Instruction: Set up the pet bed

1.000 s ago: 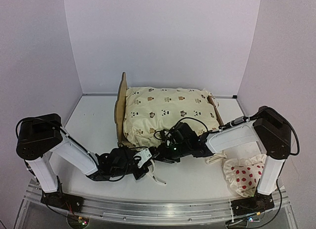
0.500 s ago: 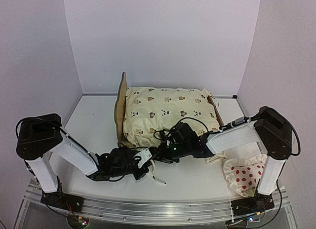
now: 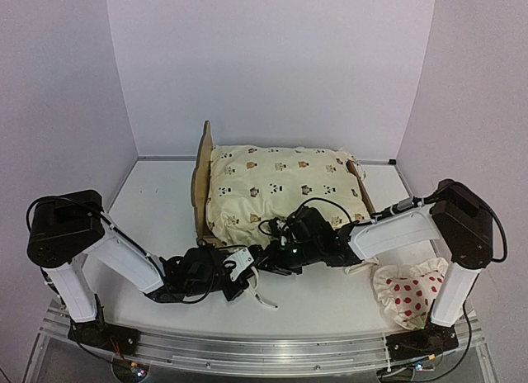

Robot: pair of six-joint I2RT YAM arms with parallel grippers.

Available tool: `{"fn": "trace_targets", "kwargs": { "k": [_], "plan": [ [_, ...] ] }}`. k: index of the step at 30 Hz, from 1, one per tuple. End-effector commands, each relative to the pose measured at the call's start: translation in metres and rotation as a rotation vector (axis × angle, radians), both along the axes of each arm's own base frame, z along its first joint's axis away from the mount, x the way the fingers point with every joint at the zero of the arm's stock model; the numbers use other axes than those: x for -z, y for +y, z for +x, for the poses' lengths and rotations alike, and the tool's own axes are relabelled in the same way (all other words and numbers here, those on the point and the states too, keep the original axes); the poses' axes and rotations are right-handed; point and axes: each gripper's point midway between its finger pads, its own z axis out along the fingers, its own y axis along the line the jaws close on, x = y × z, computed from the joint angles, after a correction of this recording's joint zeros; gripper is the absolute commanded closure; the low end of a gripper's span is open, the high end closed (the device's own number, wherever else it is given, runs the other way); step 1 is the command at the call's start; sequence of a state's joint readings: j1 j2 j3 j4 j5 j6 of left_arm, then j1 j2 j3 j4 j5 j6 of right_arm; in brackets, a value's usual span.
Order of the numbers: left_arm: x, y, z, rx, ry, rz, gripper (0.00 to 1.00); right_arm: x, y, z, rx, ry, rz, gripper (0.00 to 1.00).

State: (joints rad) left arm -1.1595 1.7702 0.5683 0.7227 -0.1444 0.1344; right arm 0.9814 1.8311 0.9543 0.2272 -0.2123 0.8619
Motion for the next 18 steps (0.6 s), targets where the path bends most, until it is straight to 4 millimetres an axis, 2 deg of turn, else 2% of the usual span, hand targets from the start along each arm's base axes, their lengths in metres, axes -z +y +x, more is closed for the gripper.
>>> {"fn": "trace_targets", "kwargs": {
  "k": [1,10,12,14,18],
  "plan": [
    [-0.0243,-0.0153,0.0069,-0.006,-0.024,-0.079,1.0,-0.0083,0.0052,-0.0101,-0.028,-0.004,0.019,0.82],
    [-0.0259,-0.0145,0.0065,-0.007,-0.023,-0.088,1.0,-0.0032,0.0023,-0.0123,-0.024,-0.006,0.003,0.99],
    [-0.0262,-0.0143,0.0065,-0.008,-0.022,-0.089,1.0,-0.0025,0.001,-0.0127,-0.027,-0.016,-0.003,1.0],
    [-0.027,-0.0141,0.0061,-0.009,-0.019,-0.093,0.97,-0.0022,0.0001,-0.0123,-0.028,-0.028,-0.008,1.0],
    [-0.0289,-0.0094,0.0065,-0.035,0.006,-0.095,0.83,-0.0062,-0.0028,-0.0087,-0.027,-0.065,-0.025,1.0]
  ]
}}
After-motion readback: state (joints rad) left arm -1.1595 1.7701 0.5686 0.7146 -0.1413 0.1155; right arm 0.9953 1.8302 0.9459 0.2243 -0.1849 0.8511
